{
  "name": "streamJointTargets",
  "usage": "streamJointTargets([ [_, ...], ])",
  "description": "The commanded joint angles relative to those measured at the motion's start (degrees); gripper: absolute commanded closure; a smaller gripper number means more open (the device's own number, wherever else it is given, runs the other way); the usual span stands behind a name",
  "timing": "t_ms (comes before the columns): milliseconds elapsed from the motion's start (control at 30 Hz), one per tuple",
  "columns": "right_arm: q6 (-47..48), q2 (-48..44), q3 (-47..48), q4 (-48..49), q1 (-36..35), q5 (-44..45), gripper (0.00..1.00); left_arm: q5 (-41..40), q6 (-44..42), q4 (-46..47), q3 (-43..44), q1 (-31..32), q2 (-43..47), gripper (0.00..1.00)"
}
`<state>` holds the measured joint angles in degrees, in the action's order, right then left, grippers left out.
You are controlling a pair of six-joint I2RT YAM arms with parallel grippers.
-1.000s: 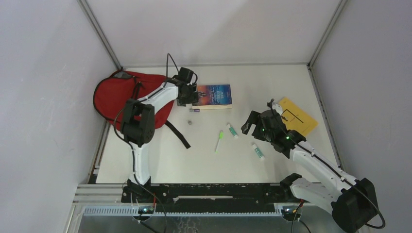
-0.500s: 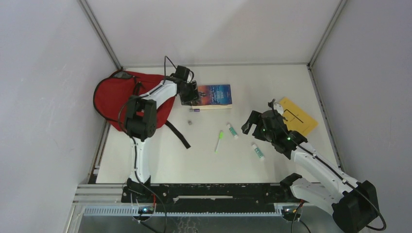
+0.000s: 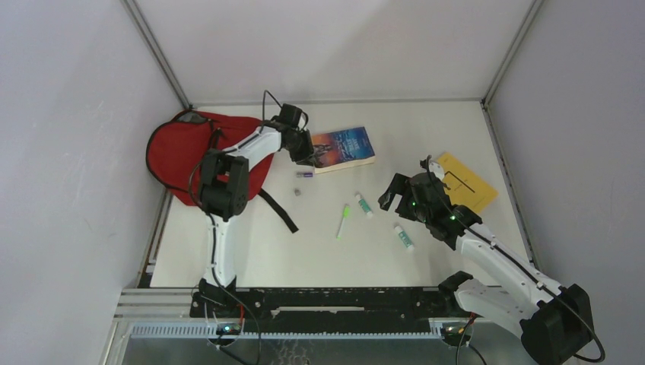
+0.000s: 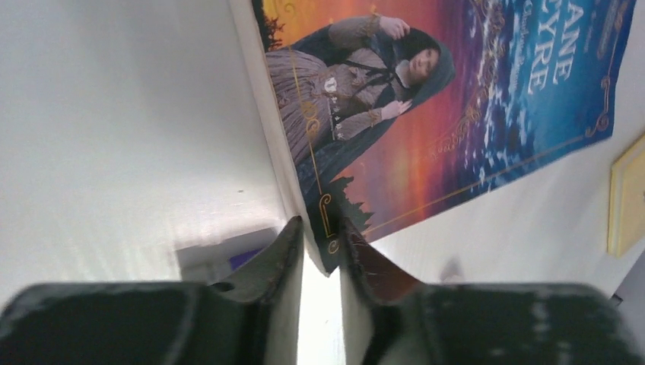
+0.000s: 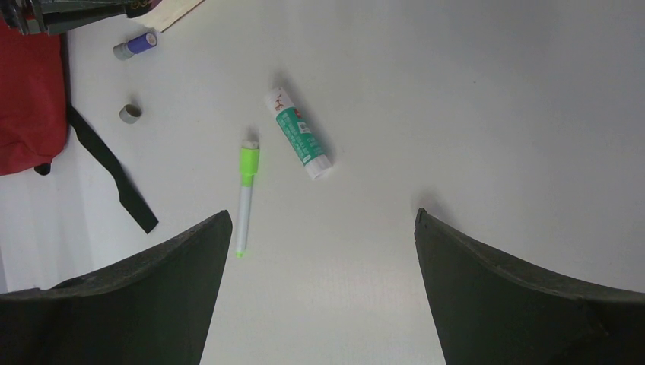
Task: Pack the student bag
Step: Move the book to the center of the board.
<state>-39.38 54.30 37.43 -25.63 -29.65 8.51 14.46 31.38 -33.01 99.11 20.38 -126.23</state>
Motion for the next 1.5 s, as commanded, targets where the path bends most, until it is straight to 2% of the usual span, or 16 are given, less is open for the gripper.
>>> streamJointTargets([
  [0,-0.9,-0.5,0.2,0.2,0.2,0.6,0.00,4.6,0.8,4.5,-0.2,2.9,2.1,0.80],
  [100,-0.9,-0.1,0.2,0.4,0.2,0.6,0.00,4.6,1.1,5.0,-1.5,4.3,2.7,0.97],
  [133,-0.9,0.0,0.2,0.6,0.2,0.5,0.00,4.7,1.3,5.2,-2.1,4.8,2.9,1.00],
  [533,-2.1,1.6,0.2,1.3,0.6,2.4,0.00,3.9,8.8,12.9,-11.1,14.7,7.6,1.00],
  [567,-2.1,1.6,0.0,1.5,1.2,2.0,0.00,4.7,9.7,13.1,-11.5,15.3,8.0,0.92],
  [600,-2.3,1.6,-0.2,1.9,2.5,1.3,0.00,5.9,10.4,13.4,-11.9,15.5,8.6,0.76],
  [667,-2.5,1.6,-0.9,2.9,5.1,-0.8,0.00,7.2,10.3,13.3,-12.4,15.8,10.0,0.50],
  [700,-2.6,1.6,-1.3,3.7,6.4,-1.9,0.00,7.0,9.7,12.8,-12.6,15.8,11.2,0.44],
  [767,-2.6,1.6,-2.0,5.3,8.9,-3.7,0.00,5.8,7.8,11.1,-12.5,15.8,13.6,0.38],
  [967,-4.5,5.2,-2.2,11.7,15.5,-11.2,0.01,0.3,1.7,5.0,-8.9,13.3,17.8,0.31],
  [1100,-6.4,9.3,-1.7,14.5,16.2,-13.5,0.03,1.9,-0.3,2.8,-7.1,9.0,17.6,0.24],
  [1267,-6.8,12.2,-1.6,16.1,15.0,-14.4,0.04,-1.6,-2.8,2.7,-11.1,6.3,22.7,0.24],
  [1467,-6.6,14.0,-1.6,16.9,12.5,-13.5,0.04,-13.3,-4.3,2.3,-18.7,1.1,32.7,0.23],
])
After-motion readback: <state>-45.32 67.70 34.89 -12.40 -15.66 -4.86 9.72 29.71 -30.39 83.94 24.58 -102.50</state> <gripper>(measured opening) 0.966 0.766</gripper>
